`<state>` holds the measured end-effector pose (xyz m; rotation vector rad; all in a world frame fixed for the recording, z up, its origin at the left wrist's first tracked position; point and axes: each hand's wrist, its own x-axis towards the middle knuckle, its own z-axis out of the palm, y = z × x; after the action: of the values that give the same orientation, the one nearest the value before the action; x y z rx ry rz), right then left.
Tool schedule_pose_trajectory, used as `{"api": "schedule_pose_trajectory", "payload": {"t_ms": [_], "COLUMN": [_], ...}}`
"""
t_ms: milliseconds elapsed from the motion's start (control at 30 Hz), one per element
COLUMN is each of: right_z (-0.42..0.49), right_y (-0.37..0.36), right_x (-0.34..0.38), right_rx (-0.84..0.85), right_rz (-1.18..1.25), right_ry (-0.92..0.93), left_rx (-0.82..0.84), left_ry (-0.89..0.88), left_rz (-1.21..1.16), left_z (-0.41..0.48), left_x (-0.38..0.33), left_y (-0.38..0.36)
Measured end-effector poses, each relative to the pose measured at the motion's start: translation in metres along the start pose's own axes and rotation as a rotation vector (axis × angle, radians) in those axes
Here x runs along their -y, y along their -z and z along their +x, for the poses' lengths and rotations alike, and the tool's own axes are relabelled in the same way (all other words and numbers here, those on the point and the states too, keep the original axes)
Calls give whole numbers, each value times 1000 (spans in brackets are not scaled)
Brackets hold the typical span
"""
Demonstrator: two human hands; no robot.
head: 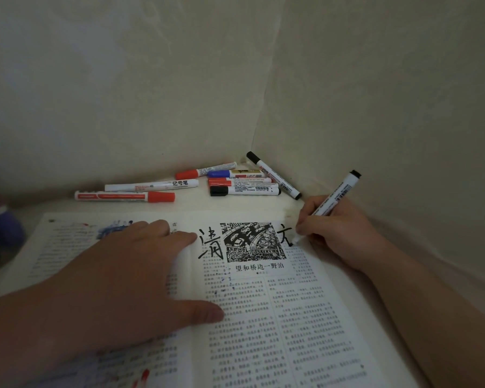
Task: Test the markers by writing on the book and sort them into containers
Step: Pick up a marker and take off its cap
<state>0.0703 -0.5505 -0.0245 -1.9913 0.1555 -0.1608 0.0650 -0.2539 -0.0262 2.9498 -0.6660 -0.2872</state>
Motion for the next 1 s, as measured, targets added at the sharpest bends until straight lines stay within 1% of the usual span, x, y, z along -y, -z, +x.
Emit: {"api": "schedule_pose_trajectory", "payload": {"t_ms": [67, 167, 267, 400, 533, 600, 667, 800, 900, 1000], "right_z": [0, 2, 2, 1, 5, 6, 5, 0, 0, 3], "right_y": [1, 0, -2, 0, 0, -1, -1, 3, 4, 4], "right_x": [-1, -1, 1, 1, 0, 0, 1, 1, 0, 1], "right_rx": [-33, -93, -88, -20, -103, -115, -87, 25, 12, -16], "right_rz": [25, -25, -60, -46, -93, -124, -99, -53, -48, -113], "right_ry": [12, 17, 1, -4, 14, 12, -13, -15, -18, -22], "left_rx": [6, 11, 10, 9, 19, 7, 5, -8, -16, -28], "left_ry": [2, 10, 3, 7, 6, -3, -9, -13, -22, -30], "left_rz": [8, 20, 21, 18, 14, 9, 13, 19, 17, 2], "left_z": [-1, -1, -1, -1, -1, 0, 0, 0, 1, 2], "left_x": [-2, -4, -4, -3, -4, -3, -2, -2, -1, 1], "left_y": [2, 4, 4, 4, 4, 4, 3, 2, 2, -1]}}
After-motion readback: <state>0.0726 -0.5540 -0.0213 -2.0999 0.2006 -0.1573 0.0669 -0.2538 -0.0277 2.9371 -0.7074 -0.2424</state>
